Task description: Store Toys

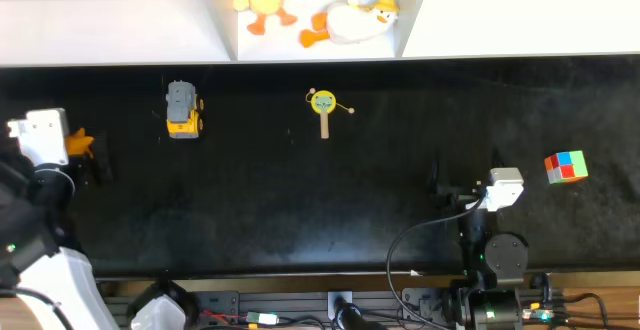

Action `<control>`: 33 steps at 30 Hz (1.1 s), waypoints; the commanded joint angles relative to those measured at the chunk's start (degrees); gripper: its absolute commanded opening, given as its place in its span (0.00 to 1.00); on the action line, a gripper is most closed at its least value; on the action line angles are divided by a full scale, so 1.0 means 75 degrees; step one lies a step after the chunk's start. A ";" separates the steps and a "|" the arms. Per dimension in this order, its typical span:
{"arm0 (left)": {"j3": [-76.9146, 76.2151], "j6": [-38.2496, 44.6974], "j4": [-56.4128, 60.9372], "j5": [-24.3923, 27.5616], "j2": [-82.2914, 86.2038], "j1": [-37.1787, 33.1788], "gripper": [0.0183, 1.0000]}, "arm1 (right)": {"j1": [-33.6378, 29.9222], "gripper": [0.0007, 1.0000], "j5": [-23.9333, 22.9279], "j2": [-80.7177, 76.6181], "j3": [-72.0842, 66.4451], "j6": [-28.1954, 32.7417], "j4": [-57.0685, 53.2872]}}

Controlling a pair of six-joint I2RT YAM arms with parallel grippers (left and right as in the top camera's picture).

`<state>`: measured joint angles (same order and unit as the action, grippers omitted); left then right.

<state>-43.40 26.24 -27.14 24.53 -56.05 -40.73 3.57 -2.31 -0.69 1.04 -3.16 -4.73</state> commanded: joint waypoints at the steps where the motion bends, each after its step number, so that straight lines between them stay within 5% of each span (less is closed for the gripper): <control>1: -0.0189 0.0621 0.0009 0.1067 -0.0495 -0.0286 1.00 | 0.0035 1.00 0.0044 0.0064 -0.0099 0.0023 0.0032; 11: -0.0189 0.0944 -0.0262 0.1976 -0.0953 -0.1218 1.00 | 0.0035 1.00 0.0044 0.0064 -0.0099 0.0023 0.0032; 33: -0.0189 0.0965 -0.0446 -0.0245 -0.0944 -0.1813 1.00 | 0.0035 0.99 0.0044 0.0064 -0.0099 0.0023 0.0032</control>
<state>-43.44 32.16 -30.79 26.20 -63.02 -54.02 3.57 -2.31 -0.69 1.04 -3.16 -4.75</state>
